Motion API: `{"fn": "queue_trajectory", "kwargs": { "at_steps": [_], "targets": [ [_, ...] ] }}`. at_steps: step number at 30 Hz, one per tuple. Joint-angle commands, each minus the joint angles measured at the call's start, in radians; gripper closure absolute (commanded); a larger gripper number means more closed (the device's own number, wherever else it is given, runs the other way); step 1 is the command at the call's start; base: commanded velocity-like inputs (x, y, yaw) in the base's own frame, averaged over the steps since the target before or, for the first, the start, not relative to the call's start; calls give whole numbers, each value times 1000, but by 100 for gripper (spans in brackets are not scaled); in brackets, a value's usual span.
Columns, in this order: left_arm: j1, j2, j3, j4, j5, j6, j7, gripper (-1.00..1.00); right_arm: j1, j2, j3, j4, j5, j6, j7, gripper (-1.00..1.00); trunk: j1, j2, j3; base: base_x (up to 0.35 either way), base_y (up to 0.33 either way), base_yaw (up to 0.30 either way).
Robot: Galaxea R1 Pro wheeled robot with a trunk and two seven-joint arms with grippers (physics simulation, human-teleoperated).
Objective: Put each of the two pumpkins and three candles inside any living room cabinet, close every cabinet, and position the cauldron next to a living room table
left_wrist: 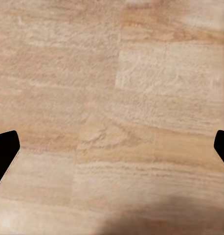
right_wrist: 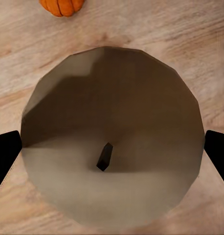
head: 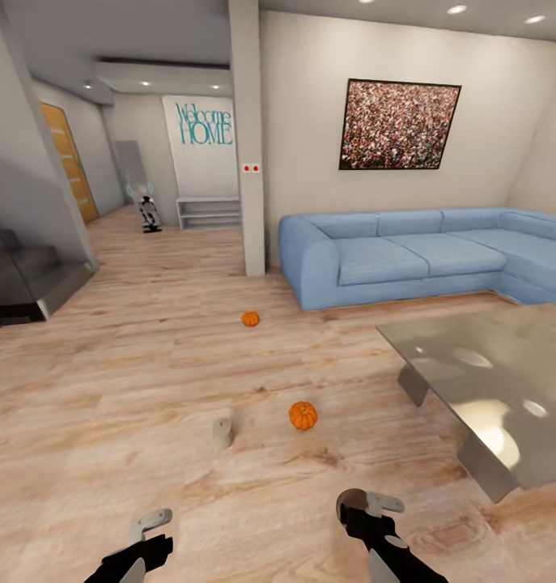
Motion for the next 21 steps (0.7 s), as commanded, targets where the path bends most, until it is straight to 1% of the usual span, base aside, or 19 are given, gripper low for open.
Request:
{"fn": "queue_trajectory", "kwargs": {
  "at_steps": [1, 6, 21],
  "targets": [
    [0, 2, -8, -2, 8, 3, 9, -100, -1, 0, 9, 0, -9, -4, -6, 100, 0, 0, -1, 265, 187, -171],
    [0, 2, -9, -2, 8, 3, 9, -100, -1, 0, 10, 0, -8, -4, -6, 100, 0, 0, -1, 265, 189, -64],
    [0, 2, -10, -2, 8, 3, 9, -100, -1, 1, 10, 0, -7, -4, -6, 100, 0, 0, -1, 265, 184, -2]
  ]
}}
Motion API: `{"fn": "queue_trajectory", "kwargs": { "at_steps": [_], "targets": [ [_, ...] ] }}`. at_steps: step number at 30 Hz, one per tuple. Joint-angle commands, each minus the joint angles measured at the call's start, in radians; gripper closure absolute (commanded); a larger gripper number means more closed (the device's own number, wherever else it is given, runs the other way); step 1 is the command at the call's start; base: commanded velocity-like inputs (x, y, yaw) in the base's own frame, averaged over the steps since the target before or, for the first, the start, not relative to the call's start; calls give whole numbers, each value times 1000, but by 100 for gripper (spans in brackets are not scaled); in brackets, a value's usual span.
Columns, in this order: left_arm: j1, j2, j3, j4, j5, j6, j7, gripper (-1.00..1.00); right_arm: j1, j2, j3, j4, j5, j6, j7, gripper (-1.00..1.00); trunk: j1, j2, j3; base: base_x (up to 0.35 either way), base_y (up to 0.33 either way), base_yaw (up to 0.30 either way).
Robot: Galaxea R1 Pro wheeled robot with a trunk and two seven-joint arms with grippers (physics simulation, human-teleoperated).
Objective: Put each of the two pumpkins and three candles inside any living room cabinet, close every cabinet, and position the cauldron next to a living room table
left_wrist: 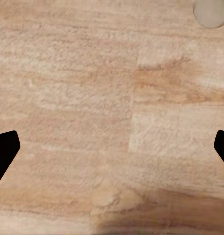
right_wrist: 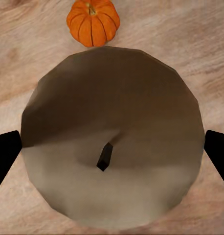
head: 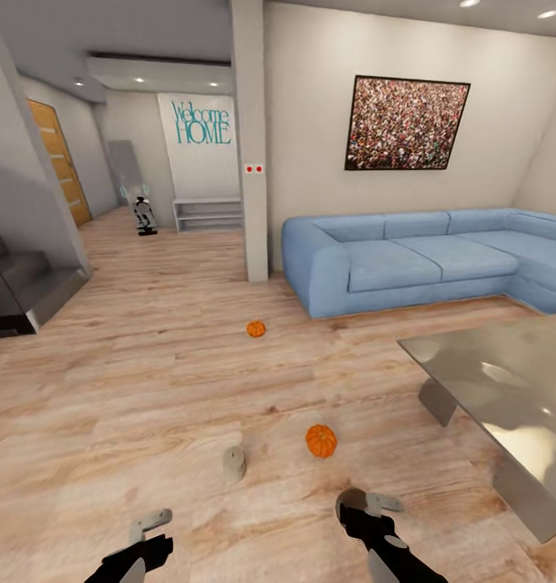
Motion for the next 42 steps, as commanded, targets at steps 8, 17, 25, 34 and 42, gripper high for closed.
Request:
{"fn": "queue_trajectory", "kwargs": {
  "at_steps": [8, 17, 25, 34, 42],
  "targets": [
    [-1, 2, -8, -2, 8, 3, 9, -100, -1, 0, 9, 0, -9, -4, -6, 100, 0, 0, -1, 263, 125, 0],
    [-1, 2, -8, -2, 8, 3, 9, -100, -1, 0, 9, 0, -9, -5, -6, 100, 0, 0, -1, 252, 109, -60],
    [-1, 2, -9, -2, 8, 3, 9, -100, -1, -1, 9, 0, -9, -6, -6, 100, 0, 0, -1, 244, 135, -257],
    [-1, 3, -8, -2, 7, 3, 9, -100, -1, 0, 9, 0, -9, -6, -6, 100, 0, 0, -1, 220, 146, -277],
    [-1, 4, -9, -2, 8, 3, 9, -100, -1, -1, 8, 0, -9, -6, -6, 100, 0, 0, -1, 208, 147, -277]
  ]
}}
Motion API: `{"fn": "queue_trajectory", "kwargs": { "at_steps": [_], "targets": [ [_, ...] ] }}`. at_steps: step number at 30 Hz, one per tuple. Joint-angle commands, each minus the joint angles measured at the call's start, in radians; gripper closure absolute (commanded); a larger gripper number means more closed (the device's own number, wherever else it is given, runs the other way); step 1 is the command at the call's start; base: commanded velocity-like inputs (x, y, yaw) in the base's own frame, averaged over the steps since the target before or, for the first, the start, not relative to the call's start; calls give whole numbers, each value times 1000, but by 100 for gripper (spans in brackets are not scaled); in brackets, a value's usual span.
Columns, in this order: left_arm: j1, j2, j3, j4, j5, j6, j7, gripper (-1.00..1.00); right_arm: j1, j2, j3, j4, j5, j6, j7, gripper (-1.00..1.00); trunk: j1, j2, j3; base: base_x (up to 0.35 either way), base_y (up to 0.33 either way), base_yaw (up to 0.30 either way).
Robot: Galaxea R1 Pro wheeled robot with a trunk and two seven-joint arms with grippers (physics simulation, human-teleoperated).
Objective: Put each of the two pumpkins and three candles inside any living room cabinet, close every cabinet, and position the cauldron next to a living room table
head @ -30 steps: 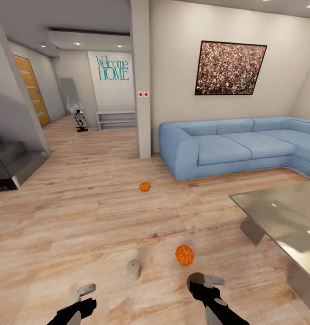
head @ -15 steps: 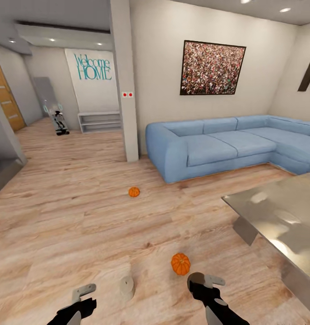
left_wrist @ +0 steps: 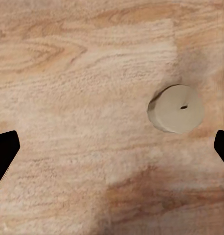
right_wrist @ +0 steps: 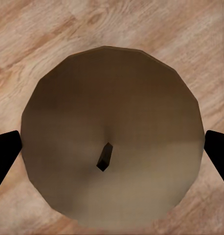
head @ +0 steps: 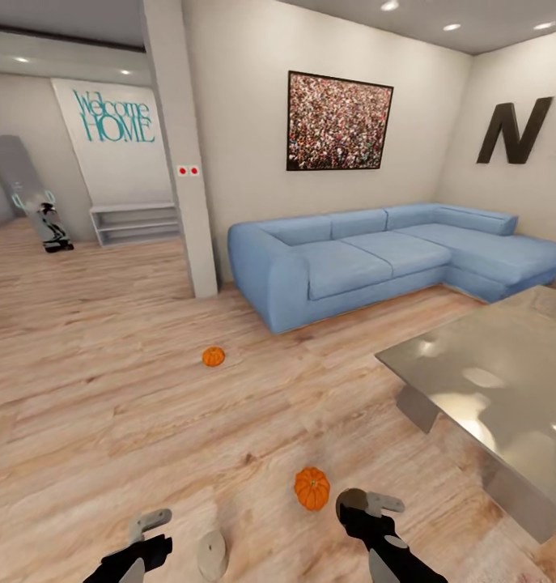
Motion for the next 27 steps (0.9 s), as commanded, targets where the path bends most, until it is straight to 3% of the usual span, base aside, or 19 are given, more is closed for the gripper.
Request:
{"fn": "queue_trajectory", "kwargs": {
  "at_steps": [1, 17, 22, 27],
  "targets": [
    [0, 2, -8, -3, 8, 3, 9, -100, -1, 0, 9, 1, -9, -4, -6, 100, 0, 0, -1, 208, 146, -277],
    [0, 1, -8, -3, 7, 3, 9, -100, -1, 0, 9, 1, -9, -4, -6, 100, 0, 0, -1, 197, 134, -277],
    [0, 1, -8, -3, 7, 3, 9, -100, -1, 0, 10, 1, -9, -4, -6, 100, 0, 0, -1, 32, 17, -249],
    [0, 1, -8, -3, 7, 3, 9, -100, -1, 0, 10, 1, -9, -4, -6, 100, 0, 0, -1, -121, 2, -52]
  ]
}}
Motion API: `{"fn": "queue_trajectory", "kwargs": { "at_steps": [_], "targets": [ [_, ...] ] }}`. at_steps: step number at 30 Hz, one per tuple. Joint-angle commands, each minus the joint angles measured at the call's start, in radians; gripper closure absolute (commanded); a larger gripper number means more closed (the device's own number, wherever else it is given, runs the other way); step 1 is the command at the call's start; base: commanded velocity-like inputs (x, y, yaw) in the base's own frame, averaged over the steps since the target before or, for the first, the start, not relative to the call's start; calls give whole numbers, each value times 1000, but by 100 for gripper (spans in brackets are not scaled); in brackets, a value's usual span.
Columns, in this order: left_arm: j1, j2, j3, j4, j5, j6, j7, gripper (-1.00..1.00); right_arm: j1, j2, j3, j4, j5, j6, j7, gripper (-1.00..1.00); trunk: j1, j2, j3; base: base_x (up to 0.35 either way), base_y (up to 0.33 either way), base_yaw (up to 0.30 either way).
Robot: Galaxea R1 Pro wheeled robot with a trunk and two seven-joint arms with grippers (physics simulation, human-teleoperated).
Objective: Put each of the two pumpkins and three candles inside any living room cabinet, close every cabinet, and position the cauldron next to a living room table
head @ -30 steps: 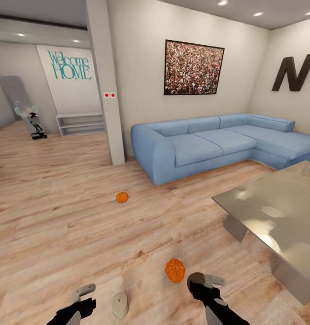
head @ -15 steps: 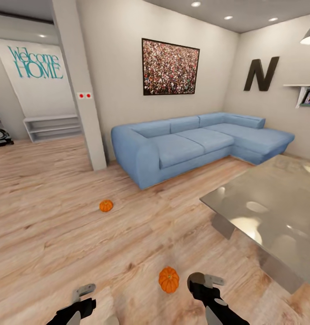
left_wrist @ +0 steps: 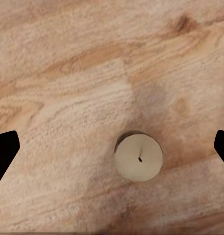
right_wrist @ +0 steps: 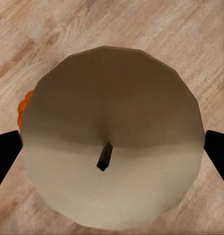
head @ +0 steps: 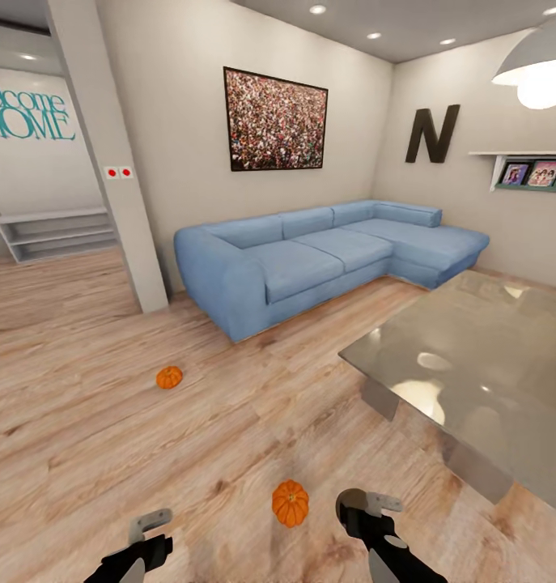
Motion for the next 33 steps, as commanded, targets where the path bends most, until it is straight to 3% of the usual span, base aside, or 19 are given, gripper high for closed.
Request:
{"fn": "queue_trajectory", "kwargs": {
  "at_steps": [1, 24, 28, 33],
  "targets": [
    [-1, 2, -8, -2, 8, 3, 9, -100, -1, 0, 8, 1, -10, -4, -6, 100, 0, 0, -1, -45, 0, -9],
    [-1, 3, -7, -2, 10, 1, 9, -100, -1, -1, 9, 1, -10, -4, -6, 100, 0, 0, -1, 37, 63, -1],
    [-1, 2, -7, -2, 10, -34, 9, -100, -1, 0, 8, 1, -10, -4, -6, 100, 0, 0, -1, 4, 5, 0],
    [-1, 2, -7, -2, 11, -58, 8, -100, -1, 0, 9, 1, -9, -4, -6, 100, 19, -35, -17, 0, 0, 0]
  ]
}}
